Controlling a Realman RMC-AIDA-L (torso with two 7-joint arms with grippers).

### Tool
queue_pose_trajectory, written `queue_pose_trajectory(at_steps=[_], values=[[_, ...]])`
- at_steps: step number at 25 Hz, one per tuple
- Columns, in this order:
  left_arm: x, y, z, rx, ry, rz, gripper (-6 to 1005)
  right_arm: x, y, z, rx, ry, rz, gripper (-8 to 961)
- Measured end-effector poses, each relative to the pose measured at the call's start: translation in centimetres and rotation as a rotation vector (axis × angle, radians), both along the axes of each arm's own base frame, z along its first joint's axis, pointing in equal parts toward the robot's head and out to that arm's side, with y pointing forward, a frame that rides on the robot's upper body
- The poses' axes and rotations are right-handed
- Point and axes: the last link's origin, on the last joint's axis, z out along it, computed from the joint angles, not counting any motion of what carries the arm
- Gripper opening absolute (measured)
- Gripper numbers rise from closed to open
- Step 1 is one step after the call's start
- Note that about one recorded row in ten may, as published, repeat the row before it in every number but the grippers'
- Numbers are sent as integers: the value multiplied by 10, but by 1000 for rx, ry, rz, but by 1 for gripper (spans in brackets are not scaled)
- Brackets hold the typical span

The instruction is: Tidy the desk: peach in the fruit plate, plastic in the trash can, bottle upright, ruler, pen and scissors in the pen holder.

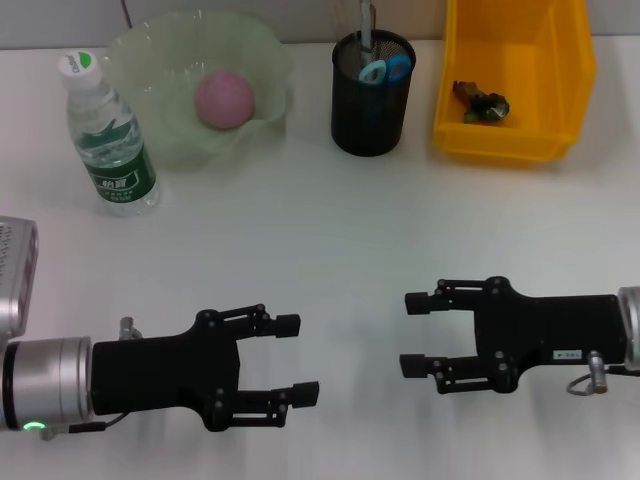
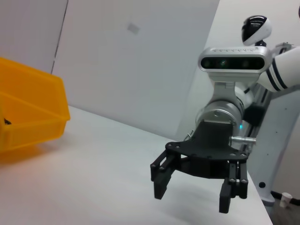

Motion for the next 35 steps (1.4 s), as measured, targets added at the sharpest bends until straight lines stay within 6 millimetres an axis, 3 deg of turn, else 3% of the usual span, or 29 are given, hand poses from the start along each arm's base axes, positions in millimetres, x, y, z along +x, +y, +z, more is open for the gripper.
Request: queue_pose_trajectory(at_steps=[35], values=[[-4, 4, 9, -2, 35, -24, 805, -5, 4, -2, -7, 14, -12, 743]])
